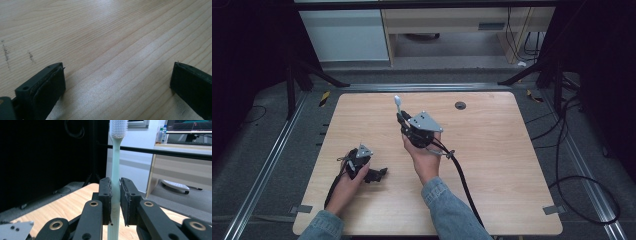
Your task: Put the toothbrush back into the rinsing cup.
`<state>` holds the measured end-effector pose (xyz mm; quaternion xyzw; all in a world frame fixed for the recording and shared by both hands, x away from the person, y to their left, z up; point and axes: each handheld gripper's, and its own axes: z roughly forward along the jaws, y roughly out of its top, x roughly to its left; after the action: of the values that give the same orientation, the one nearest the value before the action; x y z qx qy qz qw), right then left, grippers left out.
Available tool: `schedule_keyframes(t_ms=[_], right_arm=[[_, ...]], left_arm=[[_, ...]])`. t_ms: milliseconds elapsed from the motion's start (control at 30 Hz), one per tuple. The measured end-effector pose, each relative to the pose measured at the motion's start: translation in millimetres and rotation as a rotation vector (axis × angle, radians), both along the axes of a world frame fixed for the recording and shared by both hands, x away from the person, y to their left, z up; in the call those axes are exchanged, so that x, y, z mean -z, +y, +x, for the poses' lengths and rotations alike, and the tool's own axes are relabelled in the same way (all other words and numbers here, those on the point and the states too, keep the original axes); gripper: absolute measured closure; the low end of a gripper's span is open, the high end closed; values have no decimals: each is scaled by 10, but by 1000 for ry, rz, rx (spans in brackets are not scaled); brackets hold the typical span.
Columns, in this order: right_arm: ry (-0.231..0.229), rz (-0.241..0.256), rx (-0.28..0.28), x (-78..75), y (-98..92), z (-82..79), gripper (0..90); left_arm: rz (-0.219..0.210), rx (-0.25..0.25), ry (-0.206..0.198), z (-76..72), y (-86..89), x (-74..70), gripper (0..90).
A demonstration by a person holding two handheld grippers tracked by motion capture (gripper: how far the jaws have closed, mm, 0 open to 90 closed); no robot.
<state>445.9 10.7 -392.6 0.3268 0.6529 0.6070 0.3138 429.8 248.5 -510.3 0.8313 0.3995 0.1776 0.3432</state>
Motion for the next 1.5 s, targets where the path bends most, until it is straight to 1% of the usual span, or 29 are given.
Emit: schedule_keyframes(t_ms=[233,300,433,500,700,867,933,1133,1300,1500], right_arm=[[-20,30,17,17,-20,35,795],[-27,29,21,24,-20,40,795],[-22,26,27,36,-25,48,795],[-28,23,29,38,-36,55,795],[-24,30,35,62,-44,73,795],[-30,37,41,60,-49,78,795],[-44,35,46,57,-58,83,795],[-59,39,60,57,-61,74,795],[-79,34,68,65,-55,69,795],[-78,34,71,112,-57,75,795]], left_arm=[[0,1,0,1,0,0,0],[0,1,0,1,0,0,0],[-2,-2,1,-1,-2,1,0],[-3,-2,1,-1,-2,1,0],[2,2,2,0,1,-1,0],[1,1,3,-1,1,-1,0],[3,3,2,0,2,-2,0],[0,1,3,-1,0,-1,0],[1,1,3,-1,1,-1,0],[1,1,3,-1,1,-1,0]])
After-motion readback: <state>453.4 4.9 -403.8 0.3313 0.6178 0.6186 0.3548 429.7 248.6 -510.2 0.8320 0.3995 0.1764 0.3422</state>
